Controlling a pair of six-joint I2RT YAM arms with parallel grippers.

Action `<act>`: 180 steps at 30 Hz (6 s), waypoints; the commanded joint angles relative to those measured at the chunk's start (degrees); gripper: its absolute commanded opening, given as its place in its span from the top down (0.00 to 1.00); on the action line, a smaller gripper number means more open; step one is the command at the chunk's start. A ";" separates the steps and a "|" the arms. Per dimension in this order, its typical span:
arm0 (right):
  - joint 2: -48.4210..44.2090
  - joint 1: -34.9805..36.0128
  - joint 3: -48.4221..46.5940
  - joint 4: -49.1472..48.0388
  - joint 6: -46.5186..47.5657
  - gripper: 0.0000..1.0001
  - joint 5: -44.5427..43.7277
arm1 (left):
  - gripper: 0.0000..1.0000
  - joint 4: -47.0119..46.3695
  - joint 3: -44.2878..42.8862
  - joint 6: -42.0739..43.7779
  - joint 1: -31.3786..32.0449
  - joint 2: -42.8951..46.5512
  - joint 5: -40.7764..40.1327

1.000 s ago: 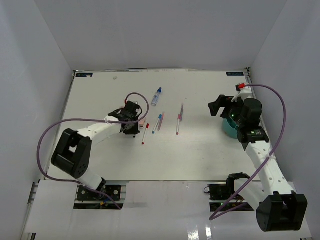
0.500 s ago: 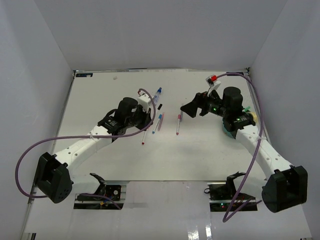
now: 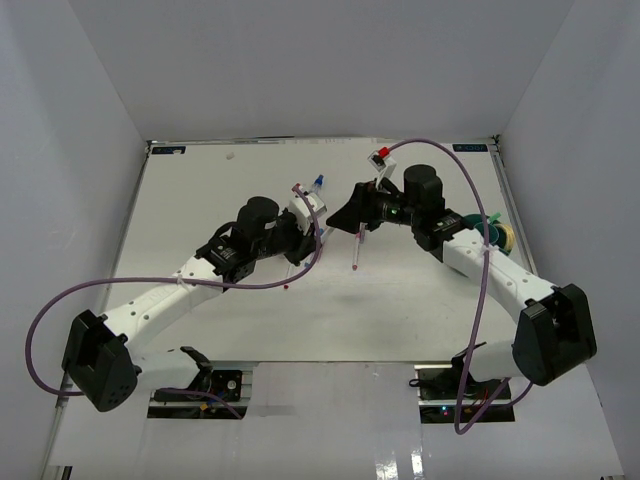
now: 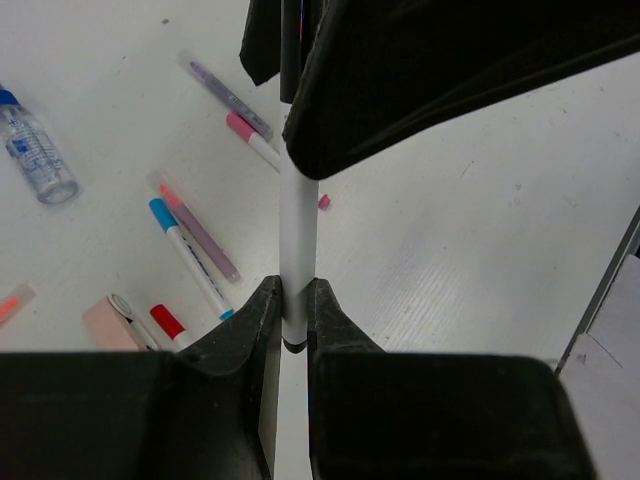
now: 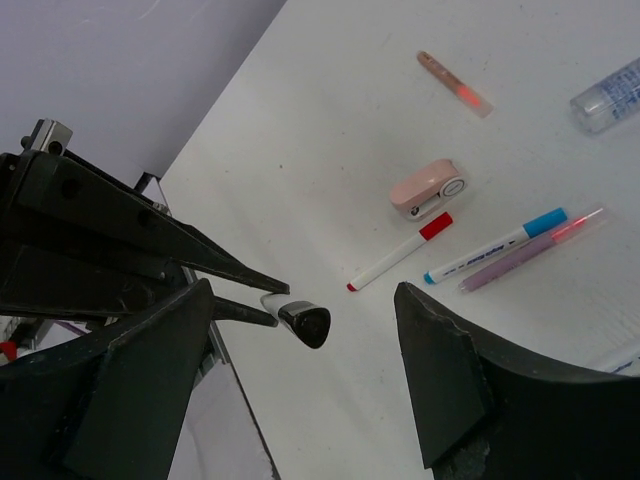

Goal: Sort the stationery into containers
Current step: Pick up the pen from the center of the board, then place the pen in the storage box, then pick up the pen from the center of the board, then place the pen in the storage box.

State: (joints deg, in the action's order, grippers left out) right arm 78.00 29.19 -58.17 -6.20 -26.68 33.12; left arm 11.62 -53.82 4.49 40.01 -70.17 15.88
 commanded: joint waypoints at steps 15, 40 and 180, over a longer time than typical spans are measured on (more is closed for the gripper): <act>0.67 1.75 -1.15 -3.74 -1.98 0.83 1.24 | 0.68 -3.36 0.30 0.70 0.33 1.44 0.12; -10.32 -29.53 2.80 14.72 15.69 0.91 -44.37 | 0.02 10.35 -0.32 -19.43 -4.06 -4.18 -32.40; -0.73 0.18 1.13 -4.44 0.22 0.92 -7.27 | 0.31 -5.29 1.70 -11.25 2.88 0.56 -14.90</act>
State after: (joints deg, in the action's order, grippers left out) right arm 81.30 32.05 -58.00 -9.56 -28.45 31.18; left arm 4.95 -51.68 -4.91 42.61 -69.34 6.31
